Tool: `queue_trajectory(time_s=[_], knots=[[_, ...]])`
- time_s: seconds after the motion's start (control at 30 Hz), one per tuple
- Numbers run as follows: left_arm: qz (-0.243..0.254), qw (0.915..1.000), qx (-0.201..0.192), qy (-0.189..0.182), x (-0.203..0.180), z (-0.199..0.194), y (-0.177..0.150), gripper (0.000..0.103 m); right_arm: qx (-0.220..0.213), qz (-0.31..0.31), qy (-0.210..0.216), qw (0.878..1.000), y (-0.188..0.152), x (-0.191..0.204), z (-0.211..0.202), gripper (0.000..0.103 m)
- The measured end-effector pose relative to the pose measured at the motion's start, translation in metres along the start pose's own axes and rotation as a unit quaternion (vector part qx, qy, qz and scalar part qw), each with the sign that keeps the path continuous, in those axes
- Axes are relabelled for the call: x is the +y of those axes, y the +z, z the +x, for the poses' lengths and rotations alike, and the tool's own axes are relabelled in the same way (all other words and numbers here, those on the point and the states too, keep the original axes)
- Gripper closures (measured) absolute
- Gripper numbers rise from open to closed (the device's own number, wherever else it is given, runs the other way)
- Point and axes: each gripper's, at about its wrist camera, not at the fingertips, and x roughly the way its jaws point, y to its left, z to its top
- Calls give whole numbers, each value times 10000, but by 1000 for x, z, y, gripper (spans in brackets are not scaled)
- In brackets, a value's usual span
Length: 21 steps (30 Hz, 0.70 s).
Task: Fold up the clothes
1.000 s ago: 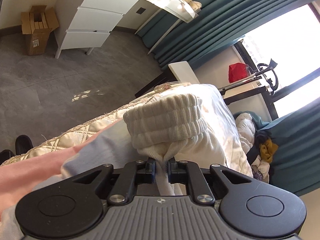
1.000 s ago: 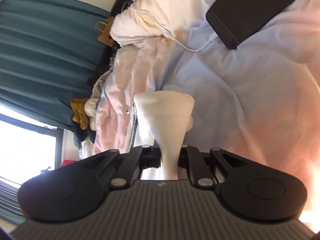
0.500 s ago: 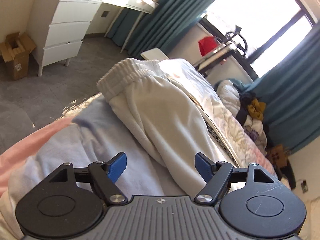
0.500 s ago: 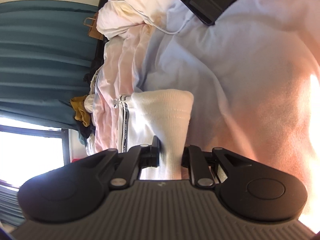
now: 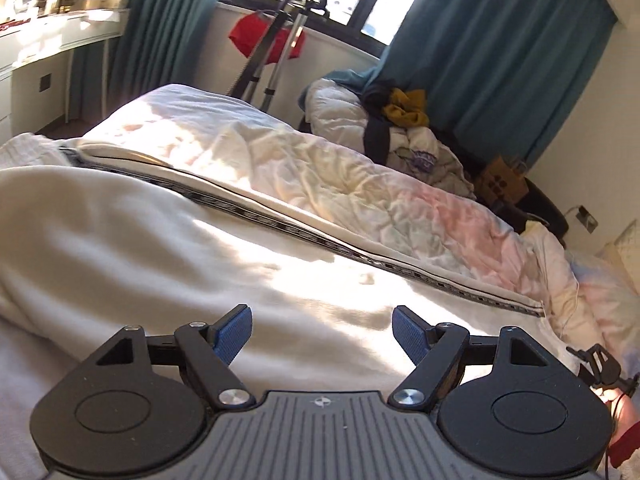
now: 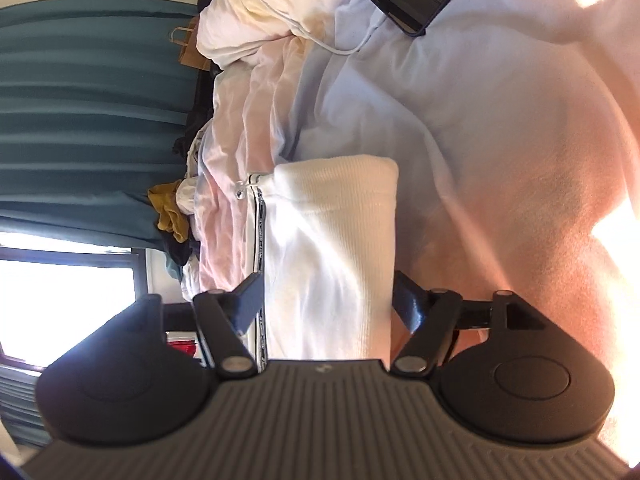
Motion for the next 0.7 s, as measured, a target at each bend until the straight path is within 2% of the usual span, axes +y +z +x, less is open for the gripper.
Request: queue_trajectory(time_s=[0.1, 0.23, 0.3, 0.37, 0.53, 0.6, 0.7], knots=[[305, 9994, 162, -55, -26, 38, -2, 24, 206, -6, -35, 9998, 0, -4, 11, 27], [848, 9959, 15, 324, -42, 91, -9, 24, 295, -460, -160, 9984, -1, 0, 23, 27], [854, 9951, 89, 483, -39, 112, -10, 24, 243, -763, -190, 9966, -3, 7, 28, 27], [812, 9951, 182, 535, -33, 127, -12, 24, 219, -944, -44, 9953, -3, 11, 34, 27], [813, 9946, 110, 630, -27, 137, -18, 24, 108, -1047, 461, 9934, -4, 22, 45, 27], [769, 9951, 31, 618, -27, 138, -20, 24, -5, -1213, 480, 9914, -8, 30, 48, 27], [825, 9947, 18, 610, -29, 143, -21, 23, 123, -1363, 212, 9904, -9, 28, 61, 31]])
